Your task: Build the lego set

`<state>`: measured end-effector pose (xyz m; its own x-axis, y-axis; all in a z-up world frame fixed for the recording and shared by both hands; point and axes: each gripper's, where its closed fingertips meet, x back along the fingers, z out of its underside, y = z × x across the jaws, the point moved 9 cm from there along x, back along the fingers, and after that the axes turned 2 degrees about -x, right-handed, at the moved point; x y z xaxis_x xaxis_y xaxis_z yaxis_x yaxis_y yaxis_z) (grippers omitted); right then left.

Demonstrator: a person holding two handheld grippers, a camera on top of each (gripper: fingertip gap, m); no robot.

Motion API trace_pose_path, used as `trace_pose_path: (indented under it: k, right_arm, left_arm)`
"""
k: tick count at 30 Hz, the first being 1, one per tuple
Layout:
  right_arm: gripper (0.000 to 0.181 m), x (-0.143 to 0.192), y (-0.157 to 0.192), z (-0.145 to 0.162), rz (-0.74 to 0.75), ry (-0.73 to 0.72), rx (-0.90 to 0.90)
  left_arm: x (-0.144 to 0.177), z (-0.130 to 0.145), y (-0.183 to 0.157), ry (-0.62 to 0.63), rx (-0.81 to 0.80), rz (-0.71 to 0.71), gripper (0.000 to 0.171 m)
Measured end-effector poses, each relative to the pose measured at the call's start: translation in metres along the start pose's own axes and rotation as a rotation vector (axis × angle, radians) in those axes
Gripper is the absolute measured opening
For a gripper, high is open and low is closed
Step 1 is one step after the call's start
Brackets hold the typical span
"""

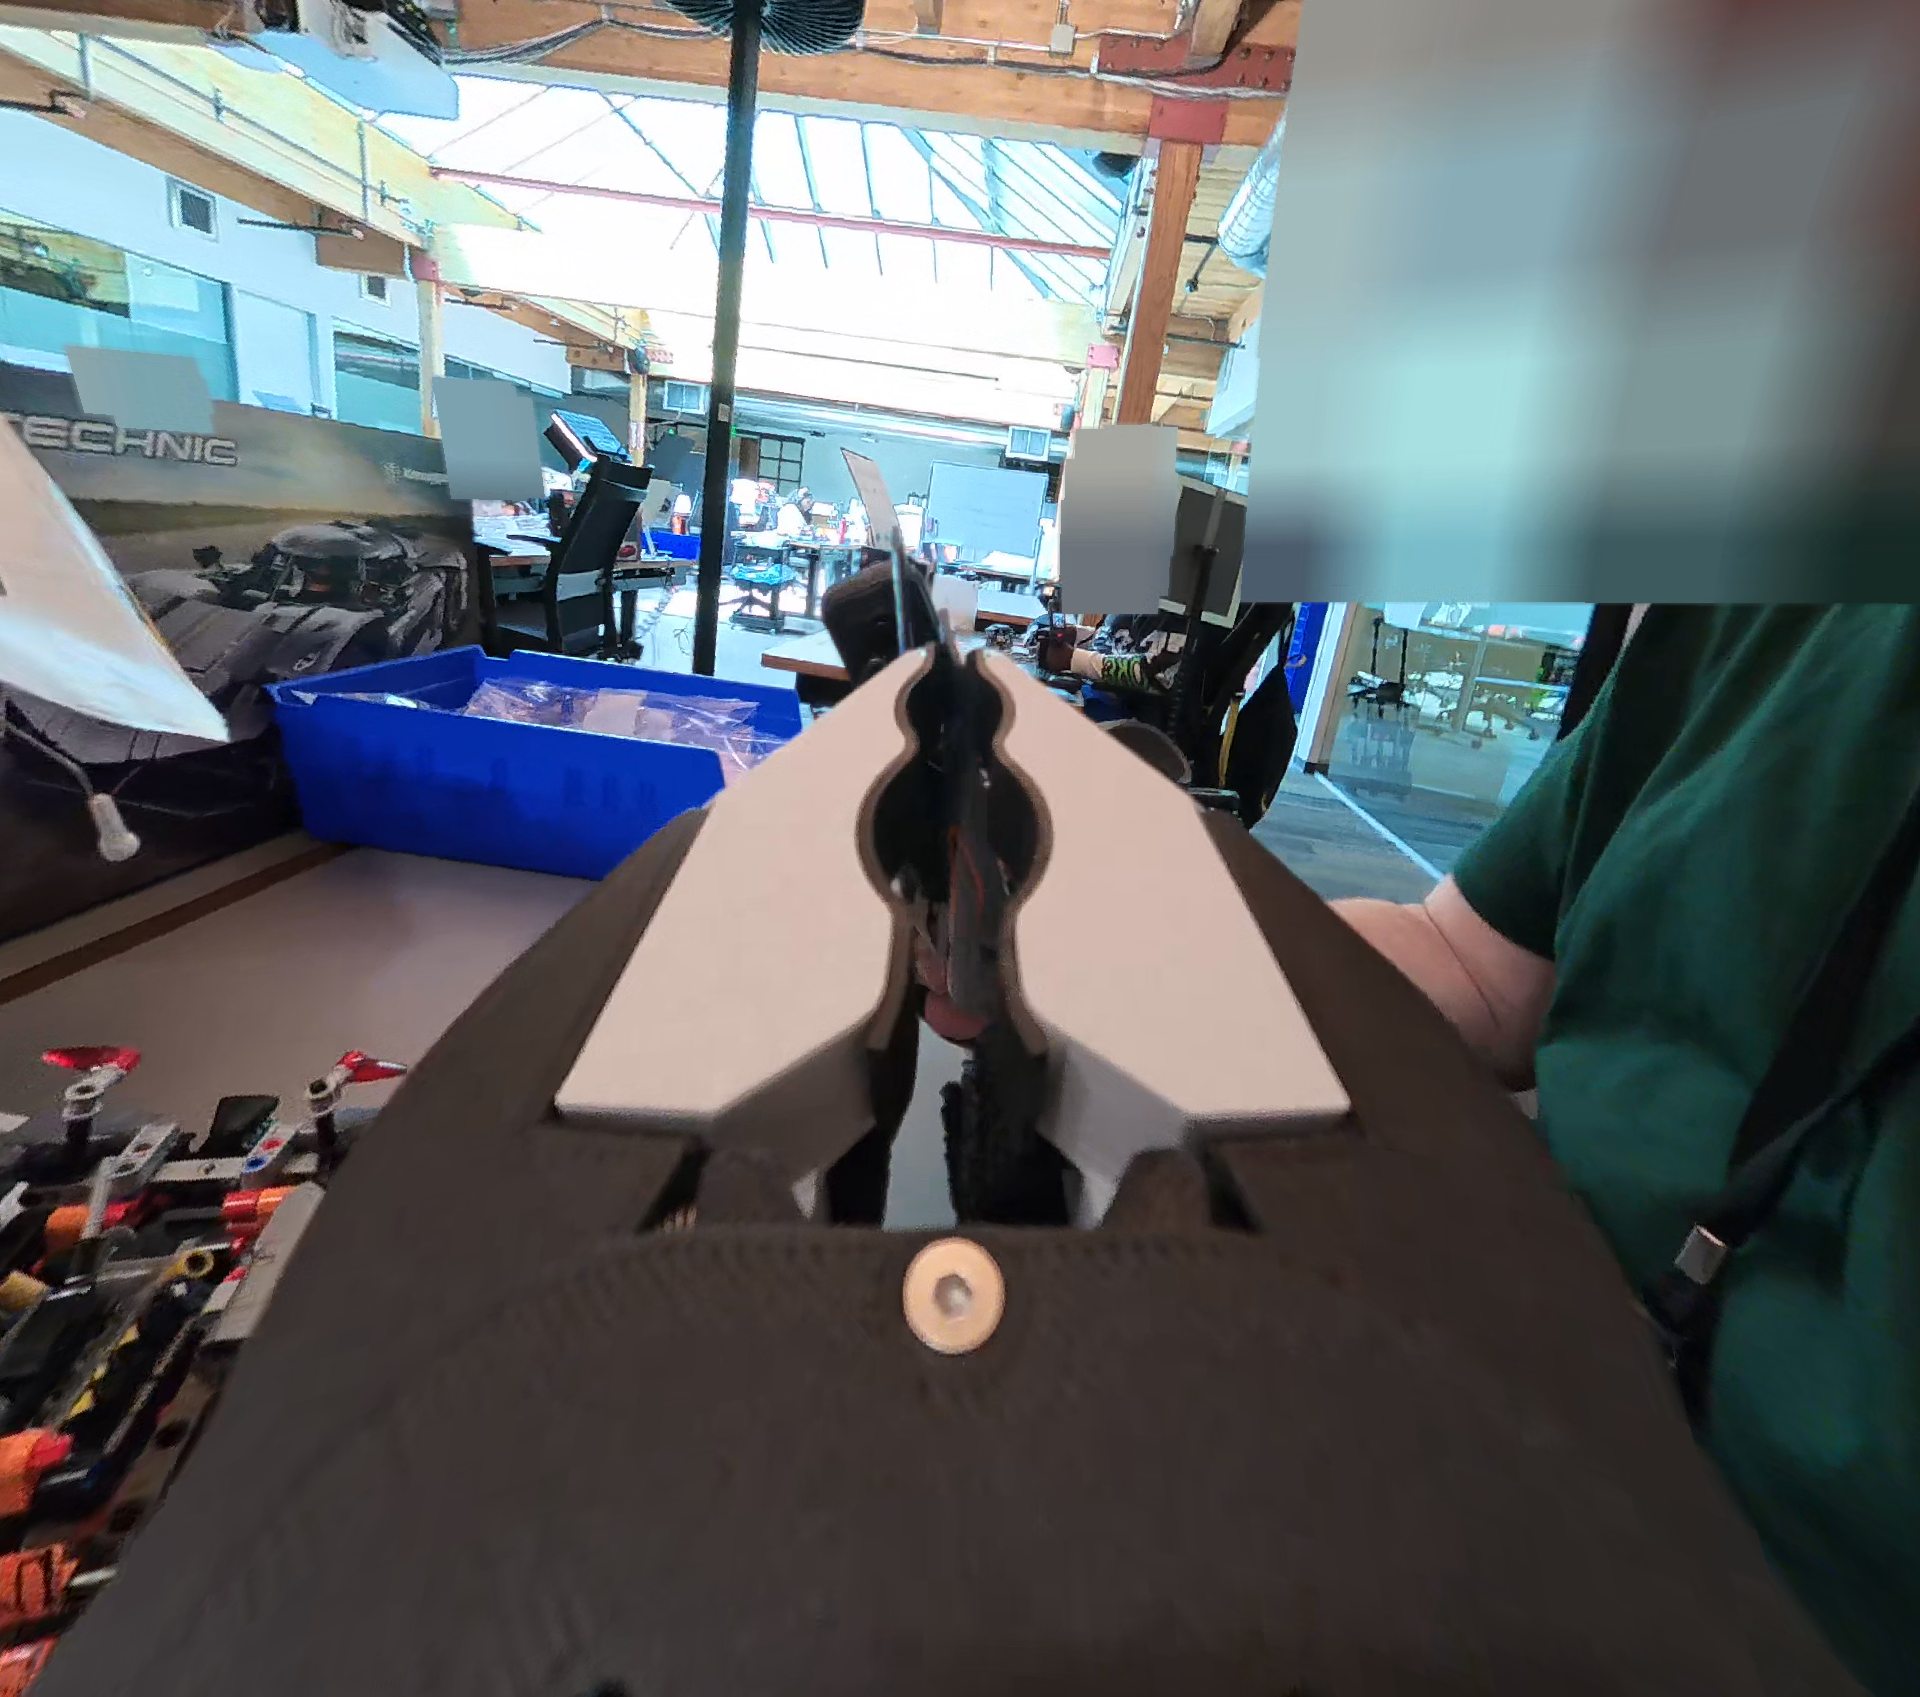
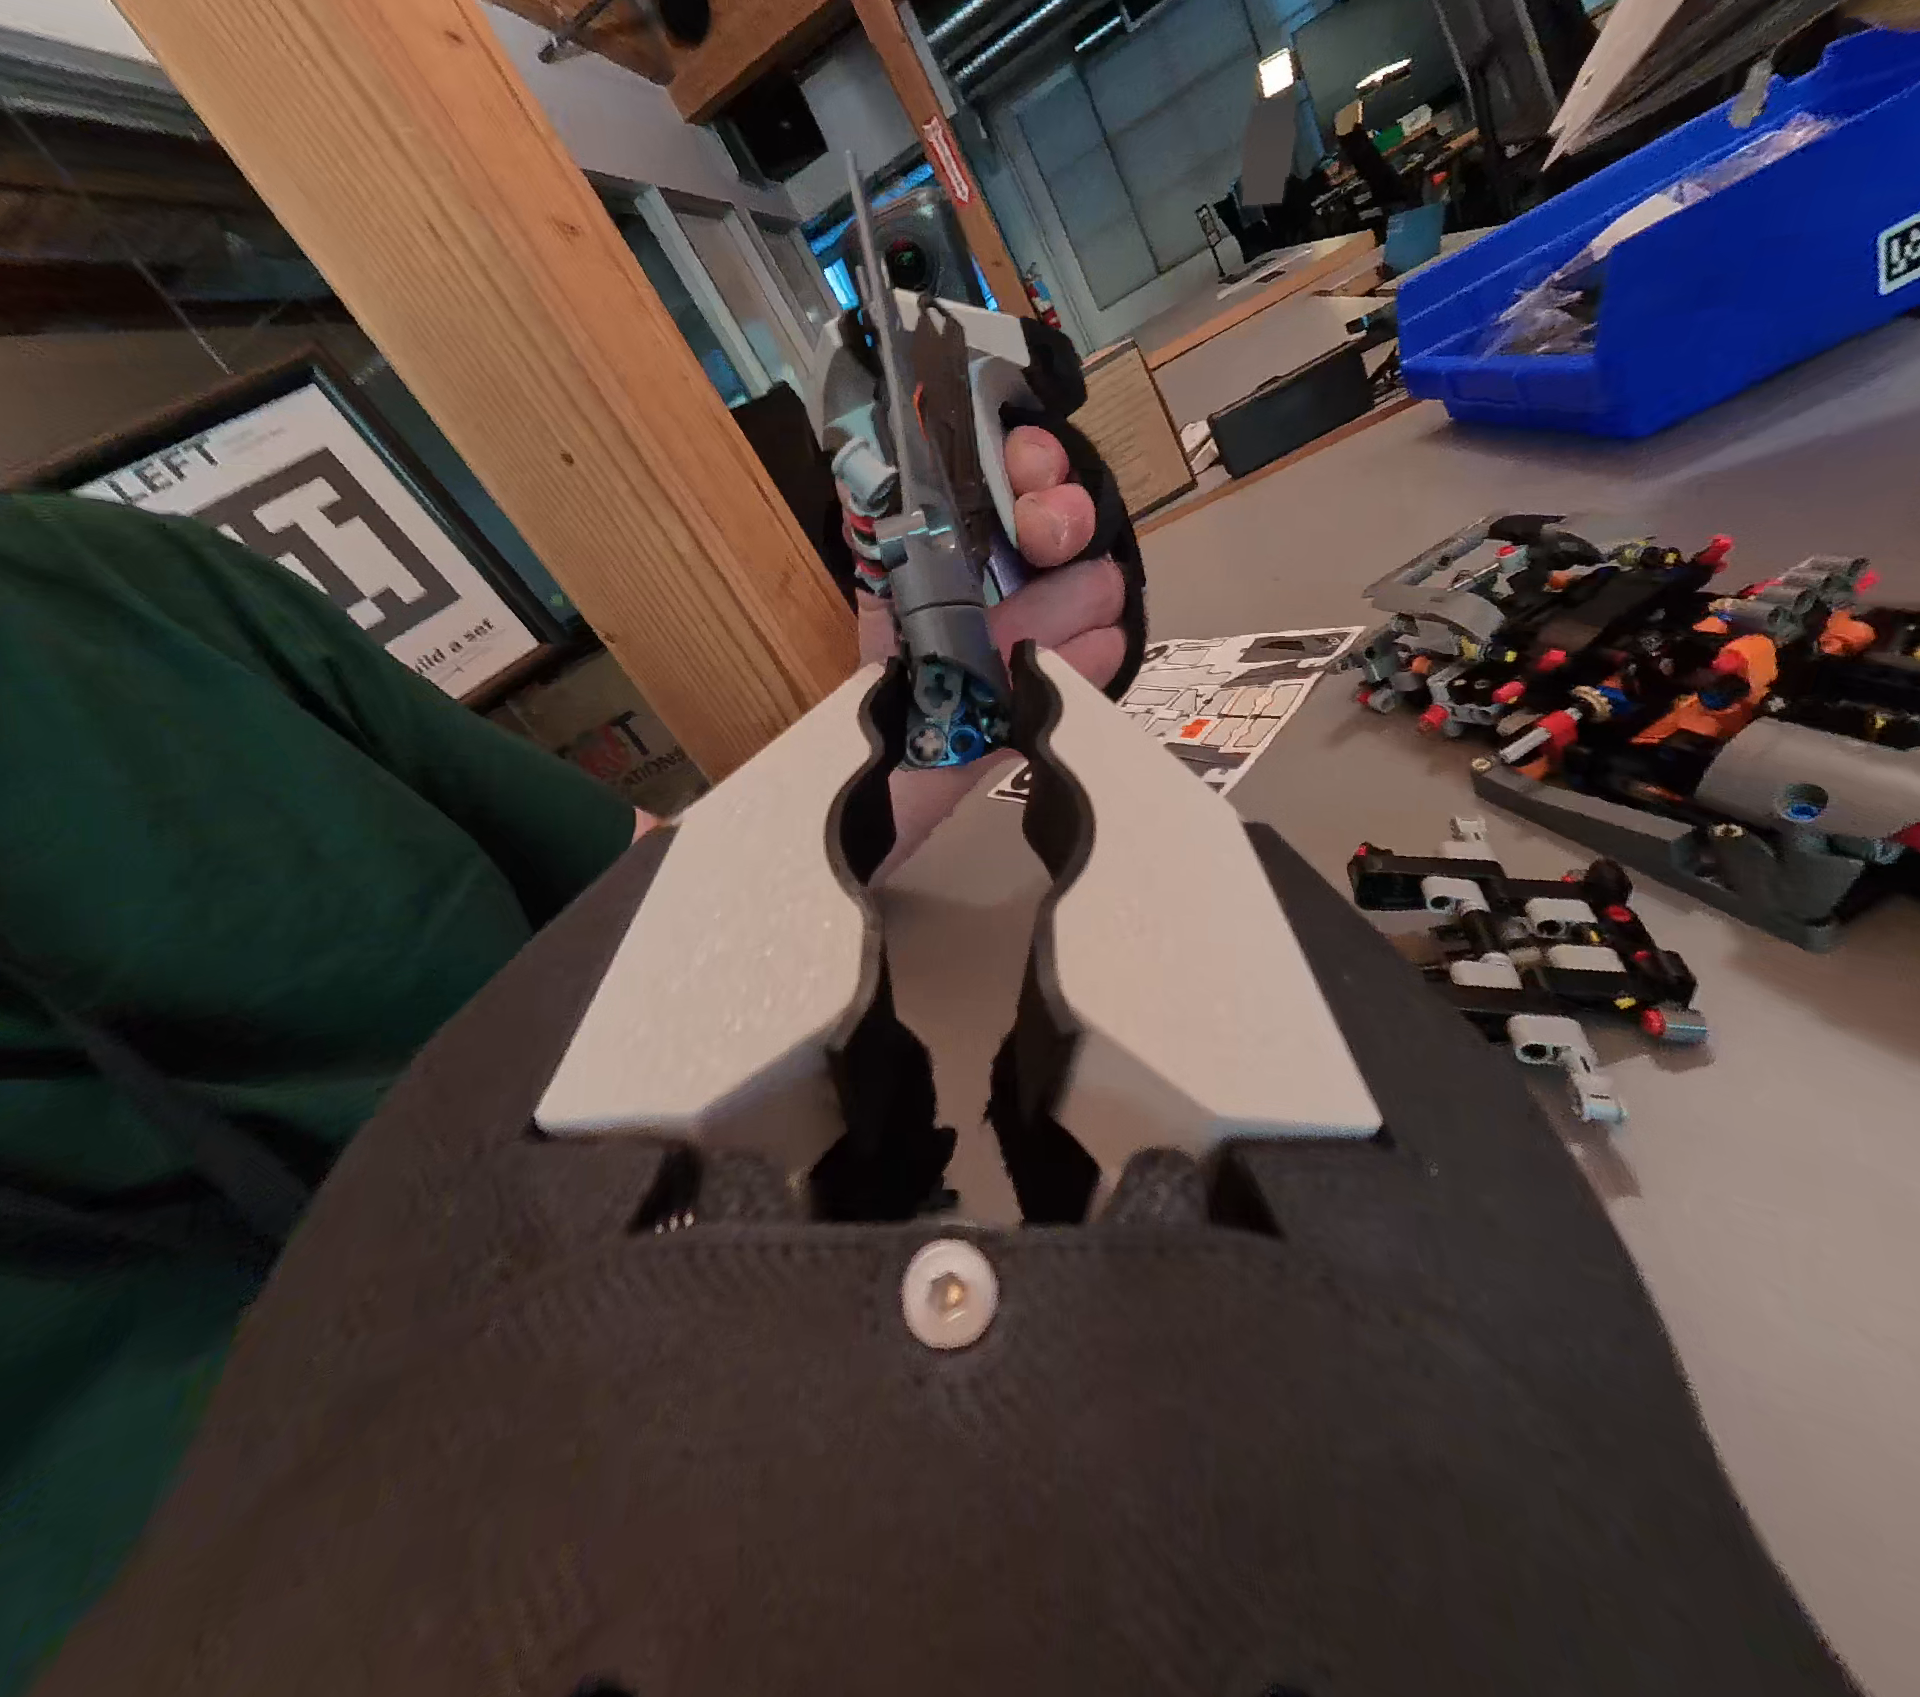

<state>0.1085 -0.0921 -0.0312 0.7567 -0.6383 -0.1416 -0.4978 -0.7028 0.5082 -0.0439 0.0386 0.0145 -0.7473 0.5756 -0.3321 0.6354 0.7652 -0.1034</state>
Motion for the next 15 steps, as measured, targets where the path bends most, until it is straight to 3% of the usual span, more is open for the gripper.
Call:
trace_pose_path:
  k: [4,11,15]
  right_arm:
    - [0.018,0.001,0.001,-0.003,0.027,-0.011,0.02]
    - [0.018,0.004,-0.002,-0.004,0.157,-0.035,-0.015]
    - [0.018,0.002,-0.004,-0.003,0.137,-0.04,-0.027]
  left_arm:
    - [-0.001,0.0,0.004,-0.023,0.042,-0.003,0.001]
    - [-0.007,0.002,-0.005,0.018,-0.054,-0.058,0.0]
    - [-0.007,-0.001,-0.005,0.033,-0.064,-0.102,0.0]
